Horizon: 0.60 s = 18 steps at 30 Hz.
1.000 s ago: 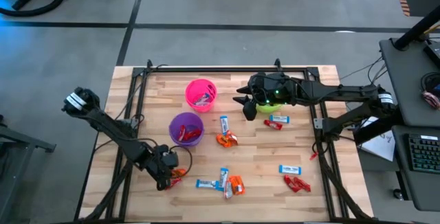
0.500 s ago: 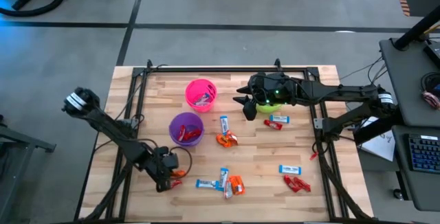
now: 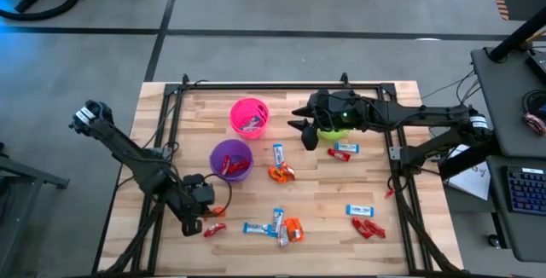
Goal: Sort candy
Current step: Put the orange chocolate into the green bucket
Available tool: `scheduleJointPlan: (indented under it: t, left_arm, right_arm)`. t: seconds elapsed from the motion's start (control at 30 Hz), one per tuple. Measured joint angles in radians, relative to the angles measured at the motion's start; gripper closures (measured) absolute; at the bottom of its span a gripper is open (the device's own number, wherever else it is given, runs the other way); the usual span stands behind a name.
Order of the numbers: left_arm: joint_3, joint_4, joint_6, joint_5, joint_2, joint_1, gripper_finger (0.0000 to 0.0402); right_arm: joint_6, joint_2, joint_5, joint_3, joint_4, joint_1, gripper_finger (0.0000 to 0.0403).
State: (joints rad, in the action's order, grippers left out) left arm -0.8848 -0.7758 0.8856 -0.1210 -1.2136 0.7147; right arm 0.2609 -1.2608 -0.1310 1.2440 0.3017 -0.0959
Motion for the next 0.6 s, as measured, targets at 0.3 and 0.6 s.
scheduleJointPlan:
  t: [0.3, 0.6]
  left_arm:
    - [-0.247, -0.151, -0.102, -0.107, 0.073, -0.001, 0.0401]
    - [-0.462, -0.319, -0.183, -0.517, 0.161, -0.010, 0.0401]
  right_arm:
    - [-0.049, 0.000, 0.118, 0.027, -0.132, 0.001, 0.0229]
    - [-0.137, -0.032, 0.140, 0.026, -0.301, 0.049, 0.0229]
